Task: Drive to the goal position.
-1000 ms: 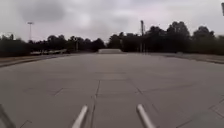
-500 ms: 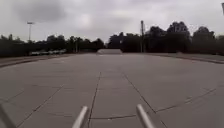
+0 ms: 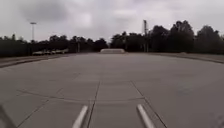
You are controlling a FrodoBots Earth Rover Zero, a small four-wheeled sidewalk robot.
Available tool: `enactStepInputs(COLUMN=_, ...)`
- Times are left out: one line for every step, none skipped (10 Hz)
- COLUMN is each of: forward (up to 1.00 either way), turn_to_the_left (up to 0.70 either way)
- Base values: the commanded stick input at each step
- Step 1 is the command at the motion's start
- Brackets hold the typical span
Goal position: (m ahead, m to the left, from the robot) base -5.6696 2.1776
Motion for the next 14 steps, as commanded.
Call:
enactStepInputs(forward=1.00, turn_to_the_left=0.00)
enactStepInputs(forward=1.00, turn_to_the_left=0.00)
enactStepInputs(forward=1.00, turn_to_the_left=0.00)
enactStepInputs(forward=1.00, turn_to_the_left=0.00)
enactStepInputs(forward=1.00, turn_to_the_left=0.00)
enactStepInputs(forward=1.00, turn_to_the_left=0.00)
enactStepInputs(forward=1.00, turn_to_the_left=0.00)
enactStepInputs(forward=1.00, turn_to_the_left=0.00)
enactStepInputs(forward=1.00, turn_to_the_left=0.00)
enactStepInputs(forward=1.00, turn_to_the_left=0.00)
enactStepInputs(forward=1.00, turn_to_the_left=0.00)
enactStepInputs(forward=1.00, turn_to_the_left=0.00)
enactStepInputs(forward=1.00, turn_to_the_left=0.00)
enactStepInputs(forward=0.79, turn_to_the_left=0.00)
